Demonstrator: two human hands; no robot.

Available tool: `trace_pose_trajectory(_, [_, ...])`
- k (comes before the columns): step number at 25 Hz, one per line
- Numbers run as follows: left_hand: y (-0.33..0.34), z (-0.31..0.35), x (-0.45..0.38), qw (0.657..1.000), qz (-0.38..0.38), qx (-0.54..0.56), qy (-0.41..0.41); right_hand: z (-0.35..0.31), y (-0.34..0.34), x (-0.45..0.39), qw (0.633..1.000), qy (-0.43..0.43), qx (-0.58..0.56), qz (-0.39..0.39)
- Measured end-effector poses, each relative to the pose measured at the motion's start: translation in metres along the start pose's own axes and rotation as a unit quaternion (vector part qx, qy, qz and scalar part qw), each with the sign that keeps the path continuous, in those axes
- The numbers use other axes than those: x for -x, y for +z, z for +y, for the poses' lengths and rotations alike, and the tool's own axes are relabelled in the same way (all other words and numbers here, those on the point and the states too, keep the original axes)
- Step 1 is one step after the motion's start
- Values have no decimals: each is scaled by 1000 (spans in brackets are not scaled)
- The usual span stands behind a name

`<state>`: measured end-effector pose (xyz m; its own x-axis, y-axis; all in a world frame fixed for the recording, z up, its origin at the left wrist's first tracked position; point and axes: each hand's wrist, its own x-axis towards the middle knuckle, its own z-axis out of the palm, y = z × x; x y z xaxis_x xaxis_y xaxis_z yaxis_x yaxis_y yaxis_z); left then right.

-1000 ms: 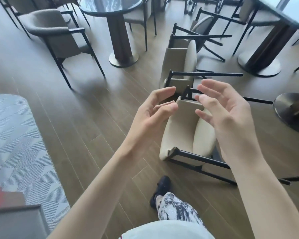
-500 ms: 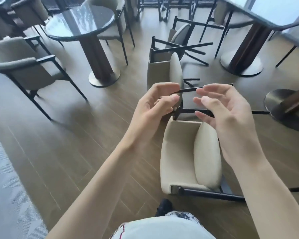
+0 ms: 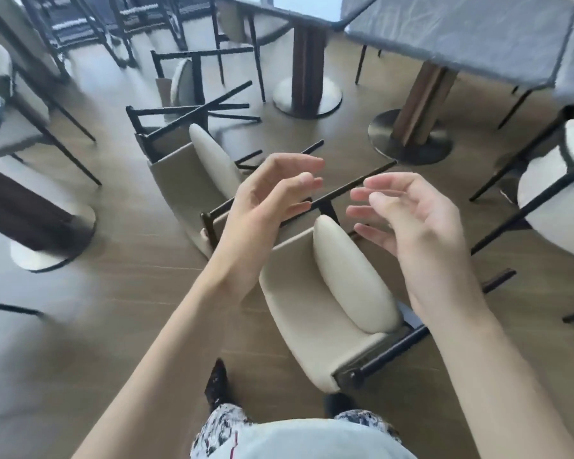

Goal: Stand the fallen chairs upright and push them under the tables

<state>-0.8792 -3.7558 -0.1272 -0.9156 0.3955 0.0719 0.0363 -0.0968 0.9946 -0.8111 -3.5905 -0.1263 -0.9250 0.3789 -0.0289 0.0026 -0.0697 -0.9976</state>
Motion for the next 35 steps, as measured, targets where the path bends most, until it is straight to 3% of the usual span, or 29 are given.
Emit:
trace_pose_trajectory(8, [-105, -20, -33, 983, -169, -2, -70, 24, 98, 34, 983, 8, -29, 182])
trace_pose_trajectory(15, [-105, -26, -43, 950, -298, -9, -96, 28, 111, 71, 943, 7, -73, 325])
trace_pose_trajectory(25, [-74, -83, -56, 932, -324, -21, -162, 84, 97, 59, 937, 74, -86, 330])
trace_pose_trajectory(30, [-86, -124, -67, 922, -324, -19, -209, 124, 115, 42, 910, 125, -142, 369])
trace_pose_trajectory(35, [-121, -215, -88, 906, -357, -20, -227, 213, 150, 27, 875, 177, -178, 413])
